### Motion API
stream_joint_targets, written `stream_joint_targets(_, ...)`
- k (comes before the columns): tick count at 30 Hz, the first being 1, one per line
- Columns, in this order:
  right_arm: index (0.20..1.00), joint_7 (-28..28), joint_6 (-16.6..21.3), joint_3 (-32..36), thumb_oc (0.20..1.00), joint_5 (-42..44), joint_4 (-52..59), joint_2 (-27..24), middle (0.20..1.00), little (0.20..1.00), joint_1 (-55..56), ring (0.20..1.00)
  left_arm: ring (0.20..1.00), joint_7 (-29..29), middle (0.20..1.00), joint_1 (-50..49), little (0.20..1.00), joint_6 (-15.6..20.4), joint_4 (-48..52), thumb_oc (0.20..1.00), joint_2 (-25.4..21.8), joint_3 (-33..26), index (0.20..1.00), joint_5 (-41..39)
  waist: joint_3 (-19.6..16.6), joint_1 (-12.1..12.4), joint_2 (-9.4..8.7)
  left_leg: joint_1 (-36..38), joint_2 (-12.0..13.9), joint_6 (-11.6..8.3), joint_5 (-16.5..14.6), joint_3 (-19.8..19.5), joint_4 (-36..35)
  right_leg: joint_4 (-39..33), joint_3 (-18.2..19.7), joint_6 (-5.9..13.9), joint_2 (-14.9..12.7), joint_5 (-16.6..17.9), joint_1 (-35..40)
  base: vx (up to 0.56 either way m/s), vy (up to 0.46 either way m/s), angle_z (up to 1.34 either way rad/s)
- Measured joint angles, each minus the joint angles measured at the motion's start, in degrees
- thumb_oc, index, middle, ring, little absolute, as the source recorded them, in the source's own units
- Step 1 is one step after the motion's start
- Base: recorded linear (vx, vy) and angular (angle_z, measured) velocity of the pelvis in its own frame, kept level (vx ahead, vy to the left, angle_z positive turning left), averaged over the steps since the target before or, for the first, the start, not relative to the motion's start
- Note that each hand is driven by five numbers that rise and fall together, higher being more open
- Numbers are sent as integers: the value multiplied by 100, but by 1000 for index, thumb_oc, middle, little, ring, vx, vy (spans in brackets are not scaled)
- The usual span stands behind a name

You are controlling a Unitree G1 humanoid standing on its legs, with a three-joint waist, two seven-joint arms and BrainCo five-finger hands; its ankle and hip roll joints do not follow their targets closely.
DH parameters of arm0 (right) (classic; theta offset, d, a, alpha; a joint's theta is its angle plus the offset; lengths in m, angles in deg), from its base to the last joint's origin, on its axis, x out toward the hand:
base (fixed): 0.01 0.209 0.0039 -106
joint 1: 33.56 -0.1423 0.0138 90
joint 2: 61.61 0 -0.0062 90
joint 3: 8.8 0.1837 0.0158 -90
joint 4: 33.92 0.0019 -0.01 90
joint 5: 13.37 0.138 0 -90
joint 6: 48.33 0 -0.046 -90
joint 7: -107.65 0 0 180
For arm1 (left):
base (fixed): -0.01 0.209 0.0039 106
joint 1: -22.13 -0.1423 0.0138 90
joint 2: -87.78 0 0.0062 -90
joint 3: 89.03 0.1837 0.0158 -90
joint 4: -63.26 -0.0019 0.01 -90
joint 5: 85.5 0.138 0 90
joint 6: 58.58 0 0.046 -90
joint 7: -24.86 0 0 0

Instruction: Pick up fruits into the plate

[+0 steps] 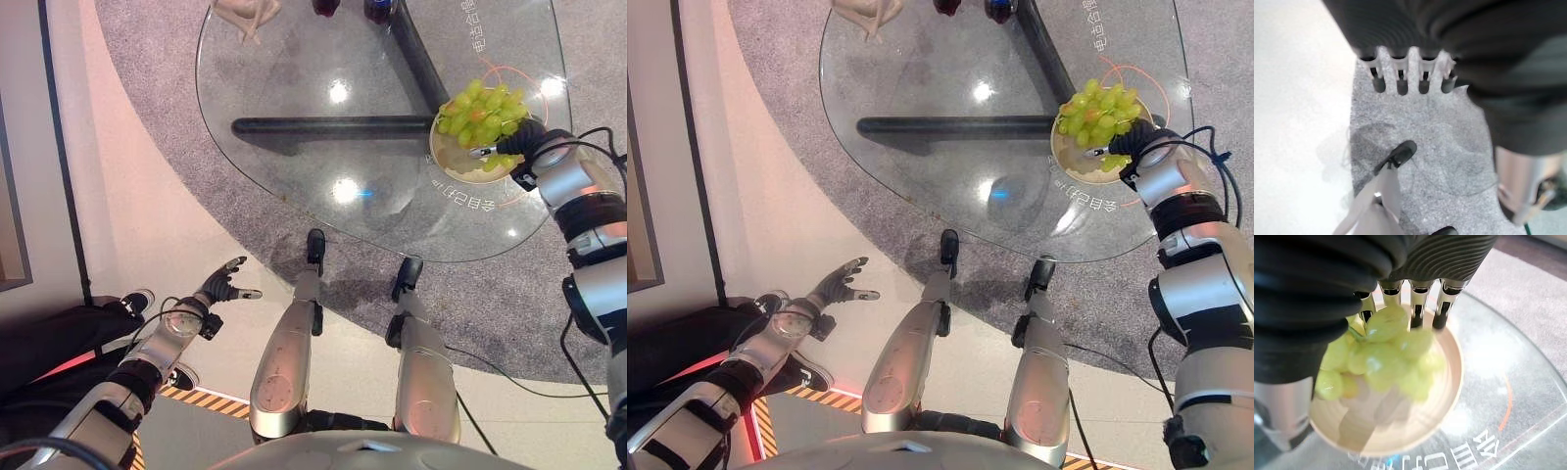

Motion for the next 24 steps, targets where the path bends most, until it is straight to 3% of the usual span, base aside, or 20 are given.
stream_joint_targets(12,1000,157,9,-4,1000,-53,-65,179,1000,1000,481,1000,1000,-33,1000,183,1000,-167,-19,1000,199,-9,1000,6,0,5,-1,283,4,3,15,-46,-1,-61,-55,0,17,0,359,-14,8,3)
stream_joint_targets(18,1000,488,237,609,1000,421,-120,248,1000,1000,1395,1000,1000,-169,1000,238,1000,-341,-297,1000,445,-16,1000,60,-8,-32,-53,729,47,-15,-8,-85,-4,-255,-137,9,86,-2,954,25,21,6)
stream_joint_targets(22,1000,929,518,1239,1000,1063,-297,591,1000,1000,2393,1000,1000,-202,1000,167,1000,-395,-634,1000,525,-65,1000,120,-44,-75,-253,1094,101,-21,-142,-66,-7,-420,-150,1,151,3,1398,139,-1,-2)
stream_joint_targets(24,1000,1132,683,1364,1000,1323,-299,896,1000,1000,2930,1000,1000,-208,1000,8,1000,-418,-850,1000,521,-157,1000,196,-205,-142,-535,1211,132,-33,-231,-11,-7,-535,-98,-22,195,19,1527,185,-39,-14)
